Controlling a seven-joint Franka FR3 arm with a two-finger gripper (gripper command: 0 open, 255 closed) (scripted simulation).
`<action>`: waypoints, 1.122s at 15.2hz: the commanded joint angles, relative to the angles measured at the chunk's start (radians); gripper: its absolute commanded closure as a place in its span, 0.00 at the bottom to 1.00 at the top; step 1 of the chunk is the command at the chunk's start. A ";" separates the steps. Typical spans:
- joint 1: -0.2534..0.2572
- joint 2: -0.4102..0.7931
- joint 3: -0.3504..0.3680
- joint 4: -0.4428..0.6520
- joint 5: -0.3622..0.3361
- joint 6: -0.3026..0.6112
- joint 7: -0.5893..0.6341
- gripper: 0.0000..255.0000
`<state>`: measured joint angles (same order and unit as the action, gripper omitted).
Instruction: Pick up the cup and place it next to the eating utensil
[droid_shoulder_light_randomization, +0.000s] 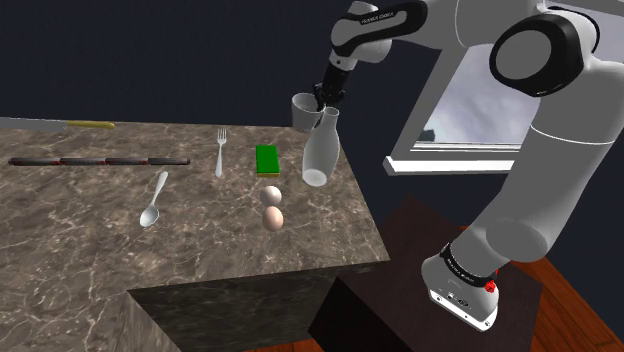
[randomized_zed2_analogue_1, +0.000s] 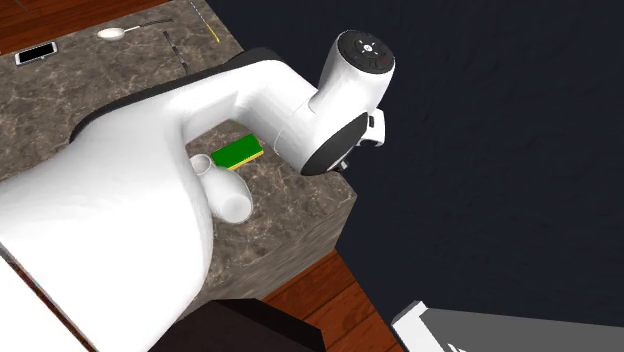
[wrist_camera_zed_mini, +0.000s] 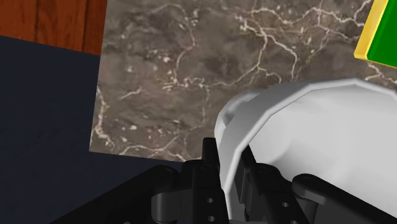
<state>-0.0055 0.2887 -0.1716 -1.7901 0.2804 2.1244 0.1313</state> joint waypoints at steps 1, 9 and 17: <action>-0.001 -0.006 -0.003 0.023 -0.004 0.001 0.004 1.00; 0.001 -0.036 -0.011 0.089 -0.022 -0.093 0.028 1.00; 0.004 -0.053 -0.019 0.174 -0.033 -0.192 0.050 1.00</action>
<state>-0.0037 0.2499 -0.1886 -1.6262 0.2515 1.8745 0.1765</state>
